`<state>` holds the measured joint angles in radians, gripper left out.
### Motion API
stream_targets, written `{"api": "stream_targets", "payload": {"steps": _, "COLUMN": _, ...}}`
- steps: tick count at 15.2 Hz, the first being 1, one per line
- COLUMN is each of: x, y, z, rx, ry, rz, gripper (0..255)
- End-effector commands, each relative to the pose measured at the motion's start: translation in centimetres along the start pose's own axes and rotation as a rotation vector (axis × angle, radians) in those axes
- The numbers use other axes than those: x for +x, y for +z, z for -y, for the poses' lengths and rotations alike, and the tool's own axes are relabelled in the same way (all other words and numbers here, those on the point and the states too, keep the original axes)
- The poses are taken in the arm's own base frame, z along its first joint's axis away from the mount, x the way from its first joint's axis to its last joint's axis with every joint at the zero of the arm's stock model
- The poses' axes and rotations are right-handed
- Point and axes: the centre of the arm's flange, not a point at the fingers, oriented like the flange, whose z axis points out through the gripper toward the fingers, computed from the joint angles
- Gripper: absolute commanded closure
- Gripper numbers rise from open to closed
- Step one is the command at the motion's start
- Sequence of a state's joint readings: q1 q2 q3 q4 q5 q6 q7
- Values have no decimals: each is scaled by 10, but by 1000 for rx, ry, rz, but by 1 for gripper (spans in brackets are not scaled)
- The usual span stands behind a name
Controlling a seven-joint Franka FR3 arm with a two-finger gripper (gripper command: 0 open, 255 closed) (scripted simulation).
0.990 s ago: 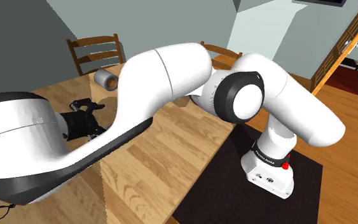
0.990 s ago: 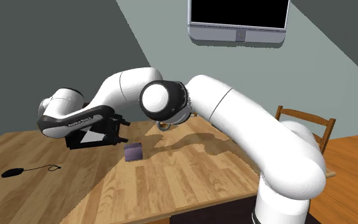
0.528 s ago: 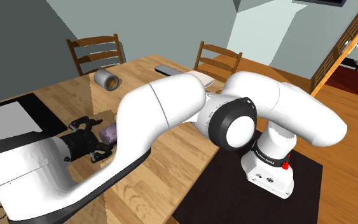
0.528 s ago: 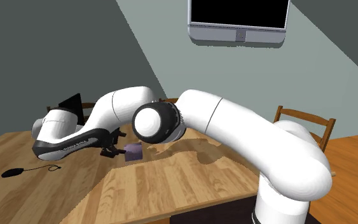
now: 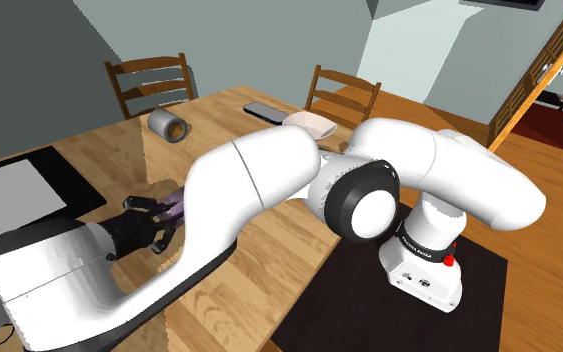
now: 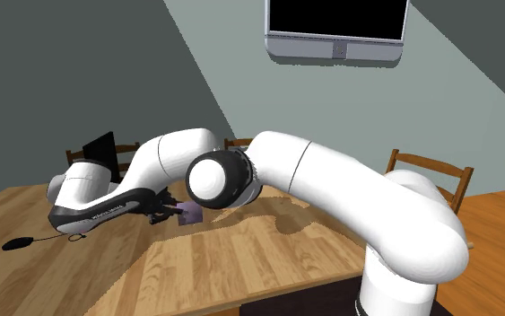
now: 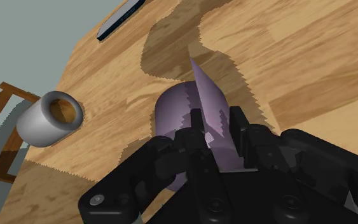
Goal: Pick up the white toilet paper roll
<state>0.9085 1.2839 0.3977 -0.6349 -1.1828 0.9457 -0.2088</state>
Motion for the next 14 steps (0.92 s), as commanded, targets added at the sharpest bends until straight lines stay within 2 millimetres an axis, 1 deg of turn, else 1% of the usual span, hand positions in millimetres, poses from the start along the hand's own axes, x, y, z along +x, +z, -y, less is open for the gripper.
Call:
{"api": "stream_targets", "payload": {"steps": 1, "x": 3, "y": 1, "z": 2, "rx": -1, "ry": -5, "rz": -8, "gripper": 255}}
{"api": "stream_targets", "payload": {"steps": 7, "x": 3, "y": 0, "z": 3, "rx": -1, "ry": -5, "rz": -8, "gripper": 255}}
{"api": "stream_targets", "payload": {"steps": 14, "x": -25, "y": -13, "z": -17, "rx": -1, "ry": -5, "rz": -8, "gripper": 255}}
